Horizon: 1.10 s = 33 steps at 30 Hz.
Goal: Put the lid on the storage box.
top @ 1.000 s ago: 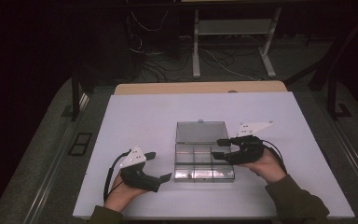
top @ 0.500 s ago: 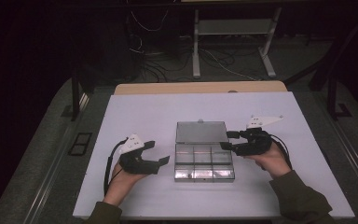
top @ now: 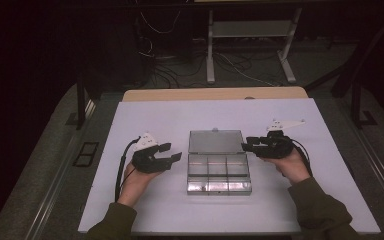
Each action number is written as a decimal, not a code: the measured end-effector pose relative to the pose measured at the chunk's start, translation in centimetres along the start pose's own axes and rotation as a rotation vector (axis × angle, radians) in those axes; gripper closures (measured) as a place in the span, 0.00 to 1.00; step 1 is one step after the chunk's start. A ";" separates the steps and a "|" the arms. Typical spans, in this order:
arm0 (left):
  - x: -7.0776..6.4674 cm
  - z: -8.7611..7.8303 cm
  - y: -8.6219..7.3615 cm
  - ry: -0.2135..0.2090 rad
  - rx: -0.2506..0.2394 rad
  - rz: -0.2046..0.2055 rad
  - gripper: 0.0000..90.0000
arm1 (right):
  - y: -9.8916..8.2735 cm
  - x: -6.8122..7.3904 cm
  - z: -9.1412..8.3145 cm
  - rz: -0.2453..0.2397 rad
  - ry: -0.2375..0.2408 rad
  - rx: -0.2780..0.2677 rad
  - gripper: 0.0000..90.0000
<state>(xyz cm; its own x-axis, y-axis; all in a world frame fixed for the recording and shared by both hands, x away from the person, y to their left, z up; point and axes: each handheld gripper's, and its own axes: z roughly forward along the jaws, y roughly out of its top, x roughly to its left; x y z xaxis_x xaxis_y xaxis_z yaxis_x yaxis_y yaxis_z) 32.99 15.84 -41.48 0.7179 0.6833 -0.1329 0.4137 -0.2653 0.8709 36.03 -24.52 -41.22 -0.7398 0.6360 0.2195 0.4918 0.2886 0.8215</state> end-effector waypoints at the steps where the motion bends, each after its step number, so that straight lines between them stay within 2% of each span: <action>1: 0.2 0.2 0.2 -0.001 0.003 -0.001 0.52 | 0.0 -0.2 0.1 -0.002 -0.012 0.001 0.71; 3: 0.5 0.7 0.5 0.005 -0.001 -0.009 0.59 | 0.1 -0.5 0.3 0.004 -0.027 0.003 0.76; 6: 0.9 1.6 1.0 0.007 0.021 -0.017 0.67 | 0.1 -1.1 0.7 0.014 -0.044 0.008 0.82; 9: 1.3 2.6 1.4 0.017 0.030 -0.022 0.76 | 0.5 -1.5 1.1 0.005 -0.072 0.037 0.87; 12: 1.7 3.6 1.9 0.028 0.040 -0.032 0.83 | 0.7 -2.0 1.4 0.018 -0.078 0.020 0.91; 18: 2.4 5.0 2.7 0.032 0.053 -0.038 0.97 | 0.4 -2.8 2.3 0.036 -0.083 0.034 0.99; 23: 2.8 6.3 3.2 0.057 0.069 -0.033 0.98 | 0.3 -3.4 2.8 0.054 -0.097 0.048 0.99; 25: 2.9 6.8 3.0 0.060 0.071 -0.046 0.98 | 0.3 -3.6 3.0 0.053 -0.112 0.053 0.99; 31: 3.0 7.7 2.2 0.072 0.149 -0.049 0.98 | -0.2 -4.3 3.5 0.072 -0.125 0.082 0.99; 33: 3.2 7.9 2.0 0.068 0.170 -0.062 0.98 | -0.5 -4.4 3.6 0.082 -0.124 0.098 0.99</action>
<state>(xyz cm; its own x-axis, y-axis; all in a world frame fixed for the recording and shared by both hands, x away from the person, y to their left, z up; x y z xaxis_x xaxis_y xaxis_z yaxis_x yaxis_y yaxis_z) 40.51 12.12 -43.85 0.6509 0.7450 -0.1460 0.5484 -0.3285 0.7689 40.75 -24.85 -44.49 -0.6357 0.7423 0.2120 0.5953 0.2964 0.7468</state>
